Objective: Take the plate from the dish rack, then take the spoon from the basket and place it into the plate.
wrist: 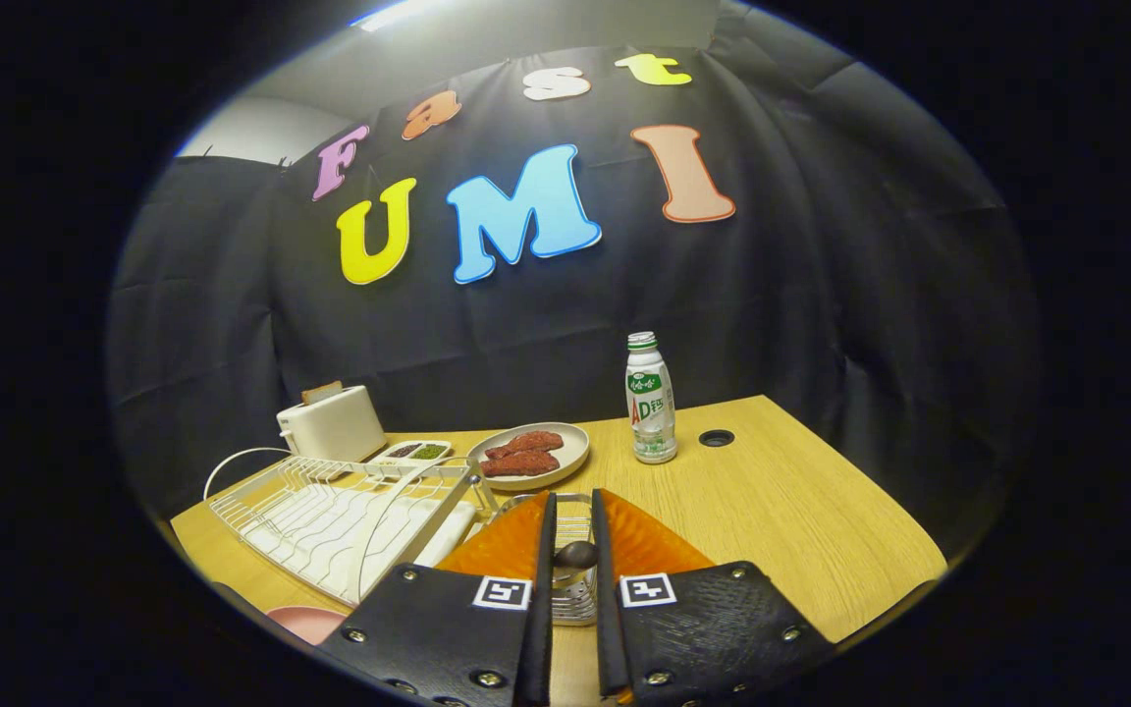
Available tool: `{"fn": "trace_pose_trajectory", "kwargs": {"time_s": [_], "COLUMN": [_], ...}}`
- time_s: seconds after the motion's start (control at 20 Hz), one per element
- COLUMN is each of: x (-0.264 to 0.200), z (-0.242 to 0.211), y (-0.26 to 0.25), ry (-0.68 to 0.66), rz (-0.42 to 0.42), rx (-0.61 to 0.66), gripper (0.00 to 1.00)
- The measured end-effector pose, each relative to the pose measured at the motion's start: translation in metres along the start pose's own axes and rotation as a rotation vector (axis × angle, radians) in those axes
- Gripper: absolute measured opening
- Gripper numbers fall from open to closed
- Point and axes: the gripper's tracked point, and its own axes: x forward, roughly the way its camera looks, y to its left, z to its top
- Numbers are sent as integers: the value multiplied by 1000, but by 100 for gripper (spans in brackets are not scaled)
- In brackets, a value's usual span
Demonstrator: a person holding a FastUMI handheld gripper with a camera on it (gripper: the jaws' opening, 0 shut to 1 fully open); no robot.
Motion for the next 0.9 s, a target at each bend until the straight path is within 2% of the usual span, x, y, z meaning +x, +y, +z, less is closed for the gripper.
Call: {"fn": "trace_pose_trajectory", "kwargs": {"time_s": [0.05, 0.45, 0.65, 0.9], "x": [2, 11, 13, 19], "z": [4, 24, 34, 63], "y": [-1, 18, 25, 33], "ry": [8, 61, 77, 64], "rz": [-10, -1, 9, 7], "rx": [6, -106, -122, -168], "gripper": [10, 9, 9, 9]}}
